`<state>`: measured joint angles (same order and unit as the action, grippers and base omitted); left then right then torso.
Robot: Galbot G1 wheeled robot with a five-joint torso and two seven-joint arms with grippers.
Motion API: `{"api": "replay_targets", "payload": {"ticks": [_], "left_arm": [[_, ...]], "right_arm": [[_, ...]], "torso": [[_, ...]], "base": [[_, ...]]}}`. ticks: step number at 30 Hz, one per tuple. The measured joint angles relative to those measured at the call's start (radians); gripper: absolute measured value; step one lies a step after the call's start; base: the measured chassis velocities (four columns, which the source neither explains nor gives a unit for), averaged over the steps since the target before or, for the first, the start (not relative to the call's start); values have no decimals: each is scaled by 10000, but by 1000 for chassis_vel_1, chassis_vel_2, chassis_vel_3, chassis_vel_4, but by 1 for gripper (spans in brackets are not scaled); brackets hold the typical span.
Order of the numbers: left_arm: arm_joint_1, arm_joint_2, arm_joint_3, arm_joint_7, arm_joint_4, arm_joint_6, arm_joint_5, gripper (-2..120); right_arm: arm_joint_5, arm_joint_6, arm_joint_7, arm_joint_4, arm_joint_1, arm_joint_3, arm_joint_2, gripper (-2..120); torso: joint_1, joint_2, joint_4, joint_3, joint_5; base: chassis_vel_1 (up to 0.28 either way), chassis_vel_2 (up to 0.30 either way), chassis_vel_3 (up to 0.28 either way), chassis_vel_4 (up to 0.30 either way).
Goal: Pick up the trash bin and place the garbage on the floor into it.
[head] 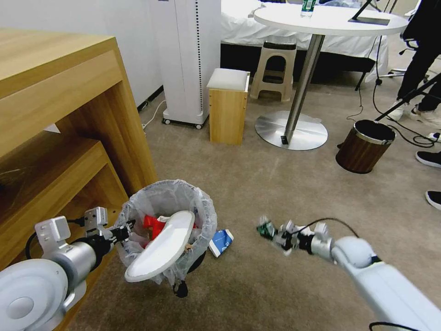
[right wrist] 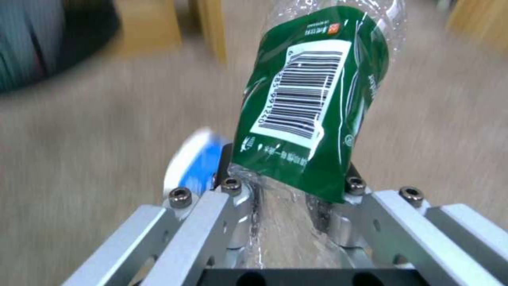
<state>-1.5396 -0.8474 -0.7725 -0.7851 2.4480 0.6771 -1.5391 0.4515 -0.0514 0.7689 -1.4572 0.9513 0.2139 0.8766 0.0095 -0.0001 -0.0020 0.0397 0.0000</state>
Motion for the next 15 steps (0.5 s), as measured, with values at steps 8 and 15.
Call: {"api": "replay_targets", "payload": {"ticks": [8,15], "left_arm": [[-52,21,325,33,-28,16,171,0],[-86,49,420,44,-27,53,157,0]], "right_arm": [[2507,626,-394,-1686,-662,-134,-228,15],[4472,1163,-436,-2529,-1415,-912,-105,15]], "torso": [[0,0,2,0,-1],[0,0,2,0,-1]], "base": [[0,0,0,0],[0,0,0,0]]}}
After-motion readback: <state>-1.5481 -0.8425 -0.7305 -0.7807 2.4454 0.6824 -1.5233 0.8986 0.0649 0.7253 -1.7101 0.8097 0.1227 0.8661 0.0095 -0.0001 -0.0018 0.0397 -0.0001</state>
